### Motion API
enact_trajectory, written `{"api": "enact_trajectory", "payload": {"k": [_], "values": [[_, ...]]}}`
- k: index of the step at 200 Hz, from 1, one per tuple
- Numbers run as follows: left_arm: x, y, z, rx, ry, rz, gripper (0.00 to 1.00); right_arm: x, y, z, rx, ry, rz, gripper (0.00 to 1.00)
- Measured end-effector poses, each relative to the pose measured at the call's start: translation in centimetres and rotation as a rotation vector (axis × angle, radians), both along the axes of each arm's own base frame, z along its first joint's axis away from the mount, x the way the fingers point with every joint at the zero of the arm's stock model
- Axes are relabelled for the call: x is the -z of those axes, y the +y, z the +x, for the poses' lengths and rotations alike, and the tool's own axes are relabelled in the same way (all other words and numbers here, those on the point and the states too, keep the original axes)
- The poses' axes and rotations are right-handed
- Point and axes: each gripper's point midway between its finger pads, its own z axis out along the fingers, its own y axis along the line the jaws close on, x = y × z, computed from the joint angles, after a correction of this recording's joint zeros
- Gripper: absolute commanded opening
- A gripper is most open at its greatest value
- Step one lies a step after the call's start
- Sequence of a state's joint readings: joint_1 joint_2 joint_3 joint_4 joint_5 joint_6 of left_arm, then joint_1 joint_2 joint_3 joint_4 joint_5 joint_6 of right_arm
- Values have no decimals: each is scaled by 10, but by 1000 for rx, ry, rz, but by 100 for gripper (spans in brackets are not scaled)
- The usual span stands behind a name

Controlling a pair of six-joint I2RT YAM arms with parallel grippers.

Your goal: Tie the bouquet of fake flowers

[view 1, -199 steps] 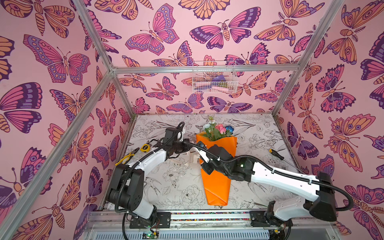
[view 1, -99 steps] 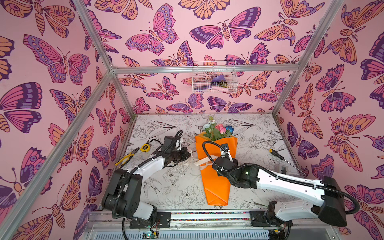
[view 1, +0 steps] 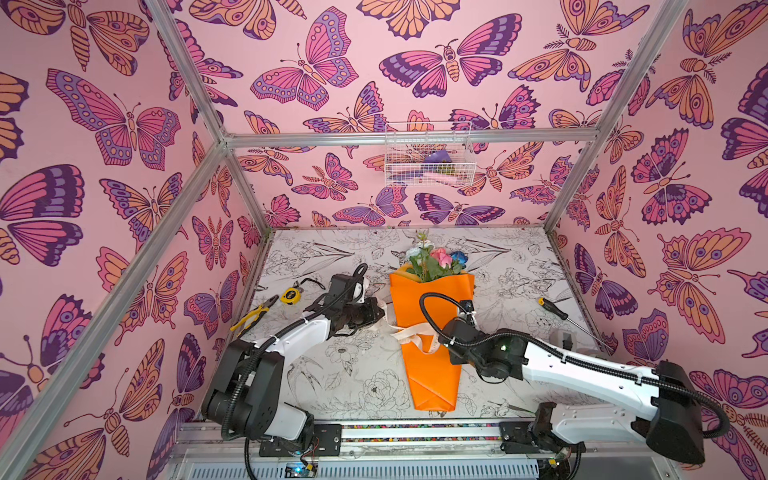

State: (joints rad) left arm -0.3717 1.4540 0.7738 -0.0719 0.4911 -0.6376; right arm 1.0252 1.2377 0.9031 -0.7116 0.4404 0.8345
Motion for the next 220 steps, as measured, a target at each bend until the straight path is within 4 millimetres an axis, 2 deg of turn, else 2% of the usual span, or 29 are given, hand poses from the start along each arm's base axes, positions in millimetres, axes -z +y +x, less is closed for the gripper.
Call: {"api": "enact_trajectory", "payload": {"k": [36,63,103,121,137,152,189,204,220], "values": [[-11,-4,-3,13,-29,-12,0,-13,20,30,-51,29,55,50],[-16,-6,-3,15,-41,-20,0,-7,37,43,-97,51,36,57],[-17,-10,-4,17,-40,-28,0,27,62,52,-156,143,-19,57],[-18,-11,-5,18,-42,-31,0,48,63,49,-164,192,-59,57],[-18,-11,-6,18,-40,-33,0,59,61,48,-163,216,-83,56],[-18,-11,-7,17,-41,-34,0,63,60,48,-161,224,-94,48],[-18,-11,-9,19,-38,-35,0,63,59,47,-163,225,-98,12],[-18,-12,-10,20,-38,-35,0,58,61,46,-173,221,-86,6],[-18,-12,-10,19,-36,-37,0,42,64,45,-199,200,-57,3]]}}
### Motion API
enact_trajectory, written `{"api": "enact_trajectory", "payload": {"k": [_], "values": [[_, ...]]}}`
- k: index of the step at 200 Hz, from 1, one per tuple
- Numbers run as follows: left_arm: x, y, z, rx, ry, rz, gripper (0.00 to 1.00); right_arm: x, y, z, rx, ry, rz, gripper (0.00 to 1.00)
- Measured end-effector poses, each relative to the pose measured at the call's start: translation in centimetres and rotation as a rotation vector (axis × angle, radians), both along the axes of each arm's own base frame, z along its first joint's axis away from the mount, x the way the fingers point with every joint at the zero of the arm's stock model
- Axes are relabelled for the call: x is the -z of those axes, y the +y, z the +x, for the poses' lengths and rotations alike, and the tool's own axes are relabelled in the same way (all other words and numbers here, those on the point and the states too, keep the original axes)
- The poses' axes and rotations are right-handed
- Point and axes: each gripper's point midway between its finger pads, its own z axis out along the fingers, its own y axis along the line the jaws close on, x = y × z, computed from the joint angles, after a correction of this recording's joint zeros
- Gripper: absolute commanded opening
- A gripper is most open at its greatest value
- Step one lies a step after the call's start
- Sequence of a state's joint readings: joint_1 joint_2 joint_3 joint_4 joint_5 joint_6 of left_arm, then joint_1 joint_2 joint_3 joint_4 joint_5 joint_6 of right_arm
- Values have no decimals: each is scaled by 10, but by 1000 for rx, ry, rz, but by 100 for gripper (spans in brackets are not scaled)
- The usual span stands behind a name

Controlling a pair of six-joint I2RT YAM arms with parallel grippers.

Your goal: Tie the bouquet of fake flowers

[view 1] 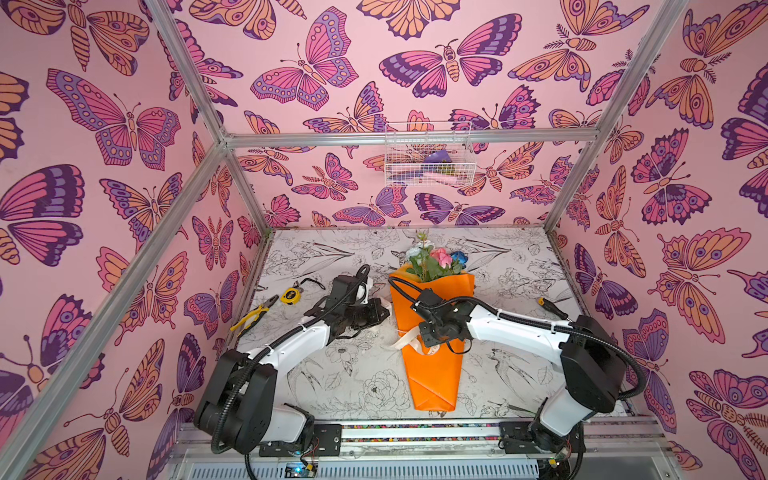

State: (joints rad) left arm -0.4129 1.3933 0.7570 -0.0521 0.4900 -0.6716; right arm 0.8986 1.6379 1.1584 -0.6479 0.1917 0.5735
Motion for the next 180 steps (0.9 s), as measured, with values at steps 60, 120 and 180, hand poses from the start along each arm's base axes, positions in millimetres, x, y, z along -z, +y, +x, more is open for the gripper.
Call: {"api": "enact_trajectory", "payload": {"k": [60,120,180], "values": [[-3,-9,-1,19,-14,-18,0,-134,50,-8,-191,-203,269,0],[2,-21,-4,43,-2,-29,0,-214,59,-7,-291,-354,375,0],[9,-35,-8,75,17,-47,0,-271,69,-8,-355,-449,460,0]]}}
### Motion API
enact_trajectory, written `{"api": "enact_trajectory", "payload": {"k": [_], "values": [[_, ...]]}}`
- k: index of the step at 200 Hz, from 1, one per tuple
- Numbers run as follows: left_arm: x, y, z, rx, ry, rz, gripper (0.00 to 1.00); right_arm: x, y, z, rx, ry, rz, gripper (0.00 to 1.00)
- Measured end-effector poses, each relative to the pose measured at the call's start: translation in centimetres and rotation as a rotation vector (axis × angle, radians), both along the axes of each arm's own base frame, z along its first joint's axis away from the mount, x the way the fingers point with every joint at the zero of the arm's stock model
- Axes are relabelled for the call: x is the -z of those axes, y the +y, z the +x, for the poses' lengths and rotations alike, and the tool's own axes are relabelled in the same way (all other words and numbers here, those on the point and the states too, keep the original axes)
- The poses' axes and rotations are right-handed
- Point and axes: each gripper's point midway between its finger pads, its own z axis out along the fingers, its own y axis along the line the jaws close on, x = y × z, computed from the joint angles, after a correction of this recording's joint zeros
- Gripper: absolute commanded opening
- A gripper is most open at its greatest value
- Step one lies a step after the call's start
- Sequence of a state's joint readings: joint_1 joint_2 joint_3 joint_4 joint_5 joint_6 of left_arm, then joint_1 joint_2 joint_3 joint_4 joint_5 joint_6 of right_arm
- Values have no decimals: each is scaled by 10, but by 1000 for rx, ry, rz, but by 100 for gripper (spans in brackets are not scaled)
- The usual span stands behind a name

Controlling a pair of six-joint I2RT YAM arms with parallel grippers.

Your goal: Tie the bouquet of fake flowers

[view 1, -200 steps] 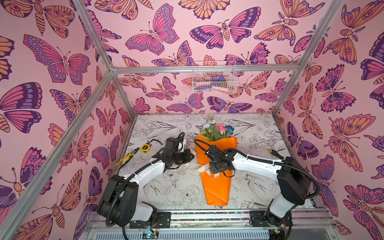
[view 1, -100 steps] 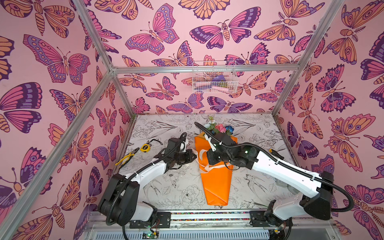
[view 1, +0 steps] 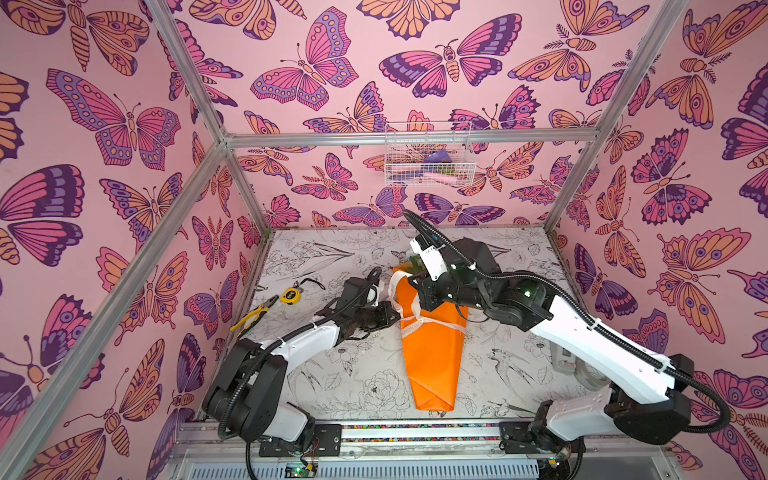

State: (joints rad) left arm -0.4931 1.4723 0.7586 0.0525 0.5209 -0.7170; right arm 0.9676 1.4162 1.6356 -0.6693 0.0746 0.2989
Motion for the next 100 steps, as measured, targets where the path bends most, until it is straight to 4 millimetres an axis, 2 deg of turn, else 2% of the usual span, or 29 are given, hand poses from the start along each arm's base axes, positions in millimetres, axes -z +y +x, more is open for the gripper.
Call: {"api": "enact_trajectory", "payload": {"k": [33,57,79,100], "values": [[6,-5,0,8,17,-8,1,-7,7,-4,-38,-4,28,0],[7,-6,1,3,21,-12,1,0,5,-1,-11,4,34,0],[6,-6,2,0,20,-16,0,30,-11,-2,63,57,8,0],[6,-7,3,-1,16,-20,0,69,-40,-9,179,140,-23,0]]}}
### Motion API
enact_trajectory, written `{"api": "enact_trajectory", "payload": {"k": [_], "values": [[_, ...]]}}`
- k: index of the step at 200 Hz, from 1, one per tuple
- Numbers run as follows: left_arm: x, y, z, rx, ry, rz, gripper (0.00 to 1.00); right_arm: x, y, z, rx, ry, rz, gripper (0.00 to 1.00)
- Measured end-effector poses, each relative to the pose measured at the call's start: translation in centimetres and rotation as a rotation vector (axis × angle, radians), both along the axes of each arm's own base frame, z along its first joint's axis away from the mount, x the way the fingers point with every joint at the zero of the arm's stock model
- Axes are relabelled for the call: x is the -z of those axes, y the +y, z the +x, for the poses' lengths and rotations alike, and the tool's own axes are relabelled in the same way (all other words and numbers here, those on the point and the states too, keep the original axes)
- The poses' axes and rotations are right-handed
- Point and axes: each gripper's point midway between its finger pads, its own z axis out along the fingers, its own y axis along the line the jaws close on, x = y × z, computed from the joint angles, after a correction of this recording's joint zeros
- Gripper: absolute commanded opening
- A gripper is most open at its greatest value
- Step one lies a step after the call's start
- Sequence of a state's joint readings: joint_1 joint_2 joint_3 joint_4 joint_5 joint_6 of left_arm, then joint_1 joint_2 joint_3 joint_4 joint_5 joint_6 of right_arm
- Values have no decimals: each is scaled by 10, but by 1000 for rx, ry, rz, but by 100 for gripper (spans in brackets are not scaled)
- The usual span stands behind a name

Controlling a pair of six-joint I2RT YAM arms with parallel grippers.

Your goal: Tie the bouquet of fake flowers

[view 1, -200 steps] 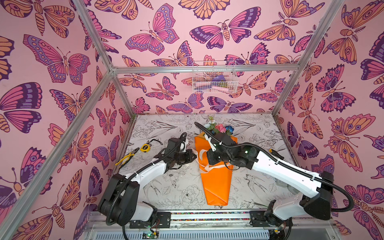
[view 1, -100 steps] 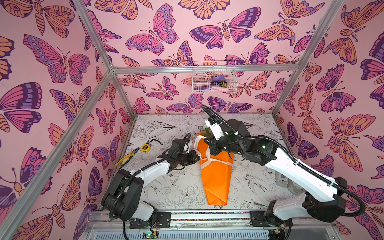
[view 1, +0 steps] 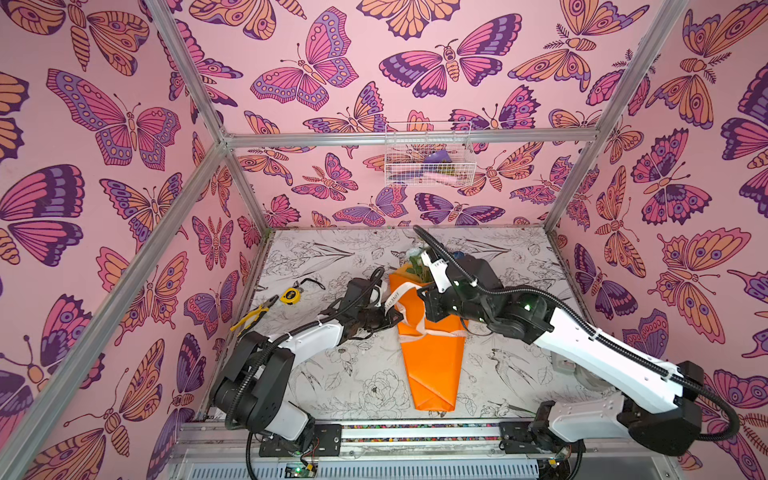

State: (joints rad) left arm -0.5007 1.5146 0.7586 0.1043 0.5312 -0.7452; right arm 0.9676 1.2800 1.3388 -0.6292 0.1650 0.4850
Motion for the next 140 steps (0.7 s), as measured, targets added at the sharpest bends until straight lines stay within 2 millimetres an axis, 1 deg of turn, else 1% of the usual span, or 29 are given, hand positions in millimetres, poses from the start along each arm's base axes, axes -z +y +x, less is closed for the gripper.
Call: {"api": "enact_trajectory", "payload": {"k": [16,36,48,61,81,98,131,140], "values": [[3,0,0,0,8,4,0,30,-24,-8,90,74,-12,0],[6,0,0,-1,14,7,0,68,-51,-20,188,175,-14,0],[6,0,0,-1,14,7,0,91,-62,-27,237,243,-17,0],[6,0,-1,-1,16,8,0,117,-71,-34,277,320,-25,0],[8,1,-2,-3,22,8,0,154,-76,-49,306,439,-38,0],[11,3,-5,-6,30,12,0,176,-75,-61,316,526,-38,0],[16,12,-14,-23,42,37,0,202,-77,-75,347,625,-32,0],[16,14,-16,-27,43,44,7,207,-79,-77,358,642,-42,0]]}}
